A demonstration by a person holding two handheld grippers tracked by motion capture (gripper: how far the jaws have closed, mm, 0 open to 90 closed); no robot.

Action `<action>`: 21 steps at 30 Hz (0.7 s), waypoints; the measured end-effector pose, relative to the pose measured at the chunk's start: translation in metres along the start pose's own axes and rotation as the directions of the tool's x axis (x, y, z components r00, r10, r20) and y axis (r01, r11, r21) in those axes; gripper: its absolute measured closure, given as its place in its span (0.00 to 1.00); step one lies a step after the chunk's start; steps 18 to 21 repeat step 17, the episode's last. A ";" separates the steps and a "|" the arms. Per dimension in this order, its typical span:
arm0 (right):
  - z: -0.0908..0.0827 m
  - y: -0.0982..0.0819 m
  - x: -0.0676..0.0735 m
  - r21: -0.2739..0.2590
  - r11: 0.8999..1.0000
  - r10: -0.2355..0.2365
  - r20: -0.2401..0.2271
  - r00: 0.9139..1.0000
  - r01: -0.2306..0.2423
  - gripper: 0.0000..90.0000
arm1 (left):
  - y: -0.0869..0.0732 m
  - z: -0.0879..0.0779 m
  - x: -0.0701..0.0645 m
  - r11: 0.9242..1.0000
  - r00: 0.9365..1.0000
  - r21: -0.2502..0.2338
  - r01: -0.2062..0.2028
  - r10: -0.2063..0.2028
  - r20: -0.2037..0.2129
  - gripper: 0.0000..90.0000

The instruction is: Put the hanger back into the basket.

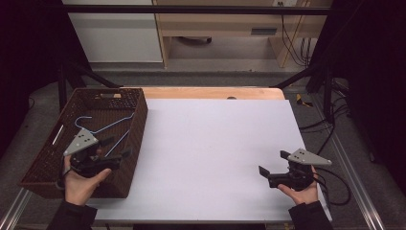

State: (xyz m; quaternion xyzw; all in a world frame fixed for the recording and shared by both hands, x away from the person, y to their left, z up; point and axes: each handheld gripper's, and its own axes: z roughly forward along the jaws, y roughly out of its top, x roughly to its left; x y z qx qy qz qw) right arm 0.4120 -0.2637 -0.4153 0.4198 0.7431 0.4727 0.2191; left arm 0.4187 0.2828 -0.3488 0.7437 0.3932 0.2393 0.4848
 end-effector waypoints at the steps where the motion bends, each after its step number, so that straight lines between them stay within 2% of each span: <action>1: 0.000 0.000 0.000 -0.004 1.000 0.003 -0.003 1.000 -0.003 0.02 | -0.001 0.002 -0.005 1.000 1.000 0.005 -0.014 0.014 0.014 0.23; 3: -0.001 0.000 0.000 -0.003 1.000 0.003 0.002 1.000 -0.003 0.02 | -0.003 0.007 -0.014 1.000 0.999 0.003 -0.024 0.024 0.040 0.17; 10: -0.002 0.000 -0.002 -0.011 1.000 0.006 -0.001 1.000 -0.006 0.02 | -0.013 0.021 -0.036 0.999 0.994 0.029 -0.046 0.043 0.097 0.14; 15: -0.003 -0.001 -0.003 -0.010 1.000 0.004 0.000 1.000 -0.004 0.02 | -0.020 0.030 -0.042 0.998 0.991 0.043 -0.055 0.050 0.125 0.14; 21: -0.003 -0.001 -0.004 -0.009 1.000 0.003 0.002 1.000 -0.003 0.02 | -0.024 0.033 -0.042 0.997 0.991 0.051 -0.053 0.047 0.123 0.14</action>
